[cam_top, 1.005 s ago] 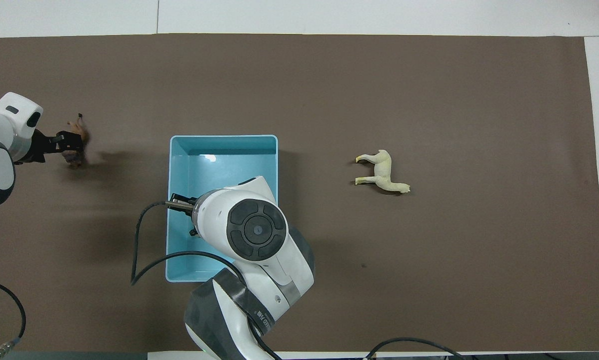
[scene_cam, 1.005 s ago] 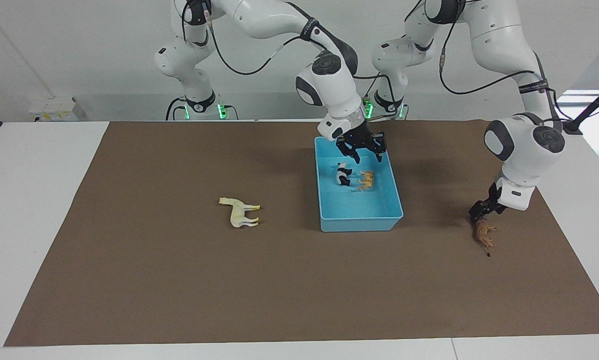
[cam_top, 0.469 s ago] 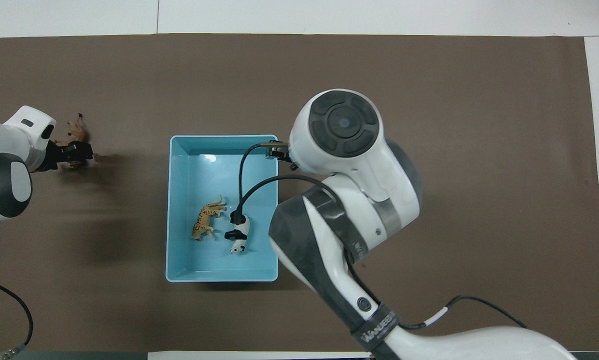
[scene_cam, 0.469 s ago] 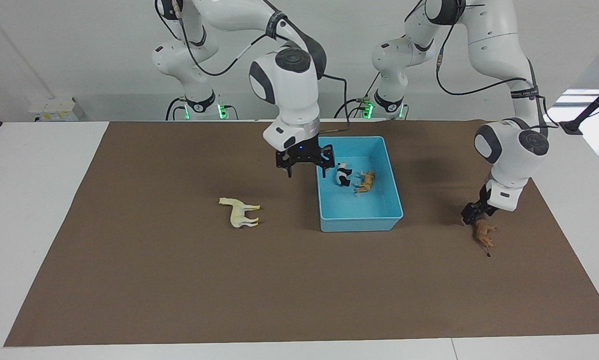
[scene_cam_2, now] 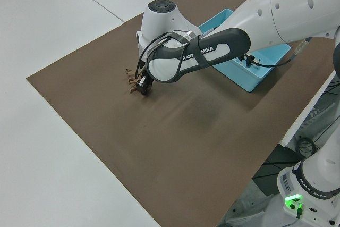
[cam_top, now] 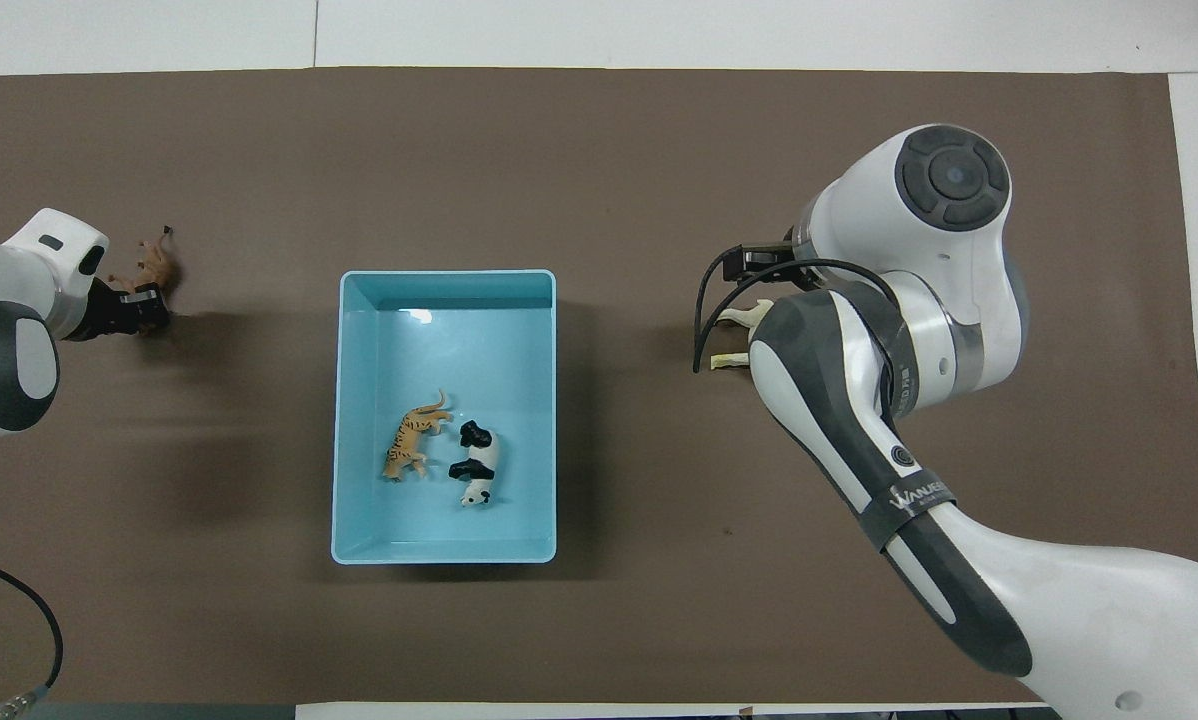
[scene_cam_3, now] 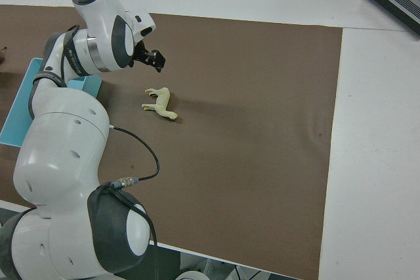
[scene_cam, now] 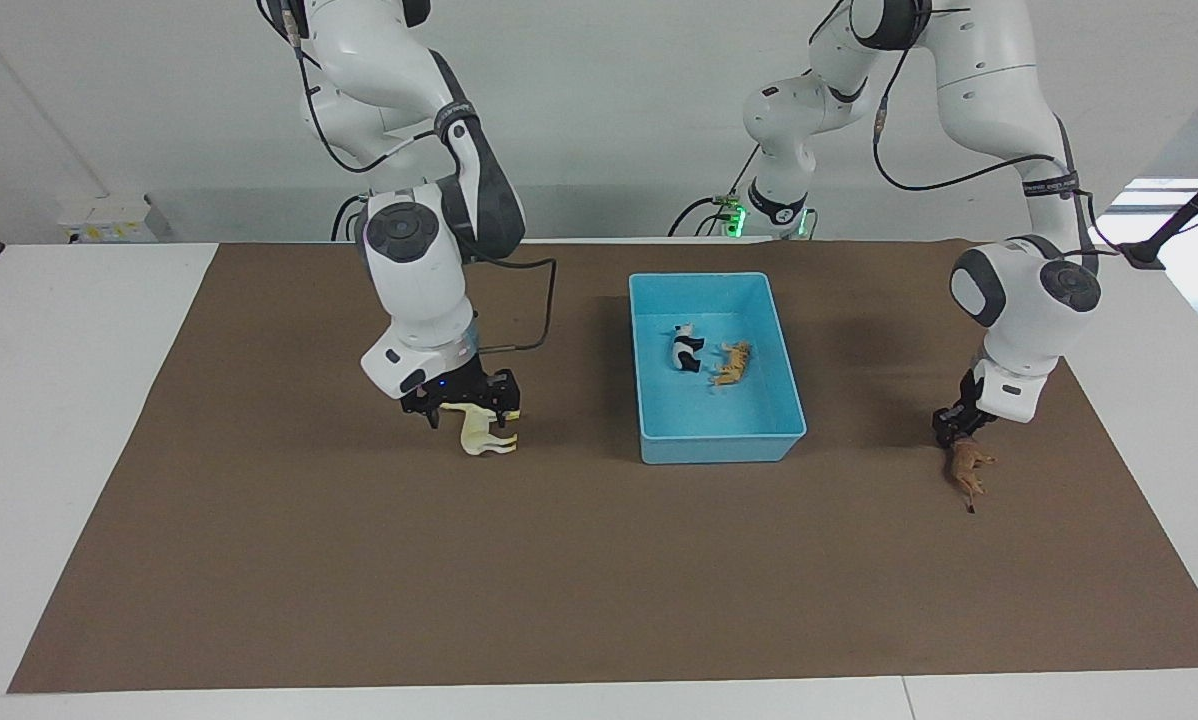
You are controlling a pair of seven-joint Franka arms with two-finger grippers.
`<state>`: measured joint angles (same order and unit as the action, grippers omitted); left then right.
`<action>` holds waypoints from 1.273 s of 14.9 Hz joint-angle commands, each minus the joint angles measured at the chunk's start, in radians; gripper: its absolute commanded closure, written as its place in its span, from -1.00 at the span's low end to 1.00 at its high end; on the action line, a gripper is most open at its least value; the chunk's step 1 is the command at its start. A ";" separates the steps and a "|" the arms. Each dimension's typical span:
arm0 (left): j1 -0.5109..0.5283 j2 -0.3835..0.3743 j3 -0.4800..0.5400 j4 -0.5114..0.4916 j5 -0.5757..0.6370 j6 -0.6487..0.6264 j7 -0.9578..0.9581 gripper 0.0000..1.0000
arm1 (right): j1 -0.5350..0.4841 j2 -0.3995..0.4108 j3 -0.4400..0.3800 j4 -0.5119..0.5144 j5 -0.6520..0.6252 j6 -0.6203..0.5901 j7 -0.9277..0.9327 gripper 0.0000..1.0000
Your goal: Put all toys into storage box
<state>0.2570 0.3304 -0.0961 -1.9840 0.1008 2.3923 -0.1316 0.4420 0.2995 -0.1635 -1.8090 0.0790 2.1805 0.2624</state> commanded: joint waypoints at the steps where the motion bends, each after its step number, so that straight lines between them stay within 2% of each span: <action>1: -0.010 -0.004 -0.005 0.083 0.013 -0.125 -0.016 1.00 | -0.003 -0.071 0.013 -0.148 -0.019 0.071 -0.051 -1.00; 3: -0.021 -0.042 -0.008 0.125 0.011 -0.235 -0.028 1.00 | 0.004 -0.072 0.013 -0.170 -0.019 0.076 -0.086 -1.00; 6: -0.089 -0.164 -0.017 0.143 0.004 -0.451 -0.149 1.00 | -0.002 -0.060 0.013 -0.225 -0.019 0.158 -0.147 -1.00; 10: -0.344 -0.258 -0.021 0.125 -0.028 -0.596 -0.492 1.00 | 0.007 -0.013 0.013 -0.256 -0.019 0.249 -0.138 -1.00; 12: -0.479 -0.296 -0.022 0.087 -0.053 -0.610 -0.703 1.00 | 0.014 -0.005 0.013 -0.260 -0.019 0.260 -0.141 -1.00; 15: -0.594 -0.356 -0.021 -0.060 -0.082 -0.474 -0.847 1.00 | 0.012 -0.005 0.013 -0.292 -0.019 0.298 -0.152 -1.00; 16: -0.601 -0.366 -0.022 -0.091 -0.088 -0.428 -0.853 0.80 | 0.012 -0.006 0.013 -0.317 -0.019 0.335 -0.158 -1.00; 17: -0.599 -0.367 -0.021 -0.101 -0.130 -0.403 -0.853 0.15 | 0.012 -0.006 0.013 -0.326 -0.019 0.352 -0.166 -0.32; 18: -0.595 -0.367 -0.019 -0.095 -0.147 -0.409 -0.853 -0.87 | 0.012 -0.006 0.013 -0.326 -0.019 0.349 -0.158 0.88; 19: -0.590 -0.369 -0.019 -0.092 -0.147 -0.410 -0.849 -1.00 | 0.012 -0.006 0.013 -0.326 -0.019 0.351 -0.153 1.00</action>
<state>-0.3466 0.0080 -0.1309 -2.0362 -0.0160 1.9564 -0.9891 0.4578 0.3065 -0.1538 -2.1092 0.0783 2.5043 0.1196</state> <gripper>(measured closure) 0.577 0.176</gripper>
